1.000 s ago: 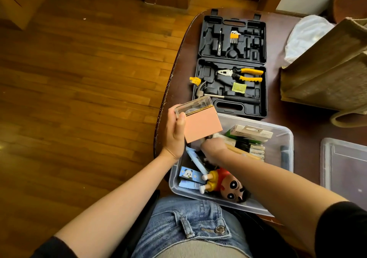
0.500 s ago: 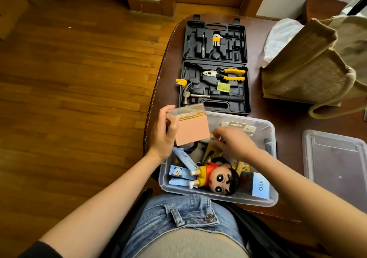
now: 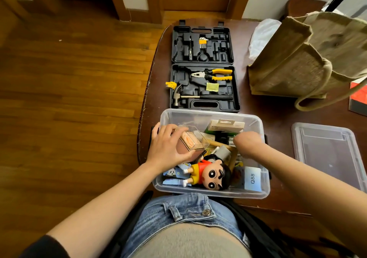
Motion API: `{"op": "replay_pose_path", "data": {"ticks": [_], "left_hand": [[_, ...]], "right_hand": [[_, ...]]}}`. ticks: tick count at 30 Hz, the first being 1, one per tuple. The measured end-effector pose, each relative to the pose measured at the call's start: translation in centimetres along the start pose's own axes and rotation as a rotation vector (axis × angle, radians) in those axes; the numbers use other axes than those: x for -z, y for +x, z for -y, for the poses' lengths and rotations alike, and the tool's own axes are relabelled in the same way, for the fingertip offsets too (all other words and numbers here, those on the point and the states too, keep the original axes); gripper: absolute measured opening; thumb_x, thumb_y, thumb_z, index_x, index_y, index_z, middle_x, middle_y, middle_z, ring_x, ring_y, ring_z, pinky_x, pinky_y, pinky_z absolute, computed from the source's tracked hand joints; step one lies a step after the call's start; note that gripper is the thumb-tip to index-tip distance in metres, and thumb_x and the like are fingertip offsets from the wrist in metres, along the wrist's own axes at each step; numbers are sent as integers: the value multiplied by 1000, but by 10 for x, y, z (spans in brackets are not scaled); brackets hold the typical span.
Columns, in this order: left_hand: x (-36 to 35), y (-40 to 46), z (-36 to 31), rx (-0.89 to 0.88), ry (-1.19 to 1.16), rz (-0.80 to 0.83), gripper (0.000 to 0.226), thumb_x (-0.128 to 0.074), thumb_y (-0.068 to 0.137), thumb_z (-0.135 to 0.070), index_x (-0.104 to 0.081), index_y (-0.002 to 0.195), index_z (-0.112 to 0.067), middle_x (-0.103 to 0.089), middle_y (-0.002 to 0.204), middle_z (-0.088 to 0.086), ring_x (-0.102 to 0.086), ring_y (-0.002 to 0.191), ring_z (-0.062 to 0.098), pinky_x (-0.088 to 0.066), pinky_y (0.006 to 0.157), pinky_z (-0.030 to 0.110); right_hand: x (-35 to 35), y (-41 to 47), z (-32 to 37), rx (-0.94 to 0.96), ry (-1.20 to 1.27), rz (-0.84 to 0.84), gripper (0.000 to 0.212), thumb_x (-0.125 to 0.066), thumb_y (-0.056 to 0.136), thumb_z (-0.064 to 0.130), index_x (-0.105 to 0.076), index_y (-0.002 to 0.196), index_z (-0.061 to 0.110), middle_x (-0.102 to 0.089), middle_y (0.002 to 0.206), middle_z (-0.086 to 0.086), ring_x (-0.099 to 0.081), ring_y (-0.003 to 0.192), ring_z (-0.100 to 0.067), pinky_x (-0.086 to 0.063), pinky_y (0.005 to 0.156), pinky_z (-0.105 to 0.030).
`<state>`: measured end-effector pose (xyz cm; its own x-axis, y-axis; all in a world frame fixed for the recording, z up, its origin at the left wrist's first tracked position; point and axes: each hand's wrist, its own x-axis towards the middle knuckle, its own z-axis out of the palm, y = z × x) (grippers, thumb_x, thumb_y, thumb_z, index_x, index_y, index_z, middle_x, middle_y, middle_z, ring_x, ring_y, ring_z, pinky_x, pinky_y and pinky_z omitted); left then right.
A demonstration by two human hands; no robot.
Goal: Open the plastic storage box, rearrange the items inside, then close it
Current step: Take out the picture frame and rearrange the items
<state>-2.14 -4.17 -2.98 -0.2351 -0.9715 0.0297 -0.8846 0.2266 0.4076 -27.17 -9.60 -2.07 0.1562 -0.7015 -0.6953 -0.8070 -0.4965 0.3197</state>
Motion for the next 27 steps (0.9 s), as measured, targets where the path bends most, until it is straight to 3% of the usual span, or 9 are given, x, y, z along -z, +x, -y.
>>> {"op": "replay_pose_path", "data": {"ticks": [3, 8, 15, 20, 24, 27], "left_hand": [[-1, 0, 0, 2, 33, 3, 64, -51, 73, -69, -52, 125, -32, -54, 114, -5, -48, 114, 17, -16, 115, 48], [-2, 0, -1, 9, 52, -2, 64, -49, 74, -69, -53, 125, -30, -56, 113, -5, -49, 112, 17, -18, 114, 49], [-4, 1, 1, 8, 66, 7, 64, -47, 74, -70, -52, 125, -31, -55, 112, -5, -49, 112, 16, -17, 114, 49], [-4, 1, 1, 9, 67, 8, 65, -46, 74, -70, -52, 126, -30, -56, 114, -5, -49, 113, 17, -17, 114, 49], [-3, 1, 2, 9, 70, 15, 64, -49, 75, -69, -51, 127, -30, -55, 114, -4, -49, 113, 17, -17, 114, 48], [-3, 1, 1, 11, 68, 18, 63, -48, 76, -69, -51, 126, -31, -55, 114, -4, -49, 112, 17, -17, 114, 48]], "right_hand": [[-5, 4, 1, 65, 10, 17, 20, -56, 87, 7, -64, 105, 9, -66, 108, -6, -64, 98, -25, -53, 76, -33], [-6, 10, -4, 99, 97, 56, 18, -56, 87, 9, -63, 104, 10, -65, 106, -7, -63, 95, -24, -52, 74, -31], [-15, 5, 5, 12, 282, 11, 13, -57, 85, 3, -61, 97, 6, -65, 103, -11, -63, 94, -27, -53, 78, -33], [-25, -5, 10, -52, 208, -56, 15, -55, 86, 4, -66, 95, 8, -67, 101, -8, -64, 93, -25, -49, 70, -30], [-24, -4, 11, -89, 69, -149, 19, -56, 86, 10, -69, 100, 12, -67, 105, -6, -58, 101, -23, -44, 79, -28], [-21, -1, 8, -52, 44, -111, 16, -58, 84, 9, -69, 94, 13, -70, 99, -5, -64, 92, -22, -46, 76, -28]]}}
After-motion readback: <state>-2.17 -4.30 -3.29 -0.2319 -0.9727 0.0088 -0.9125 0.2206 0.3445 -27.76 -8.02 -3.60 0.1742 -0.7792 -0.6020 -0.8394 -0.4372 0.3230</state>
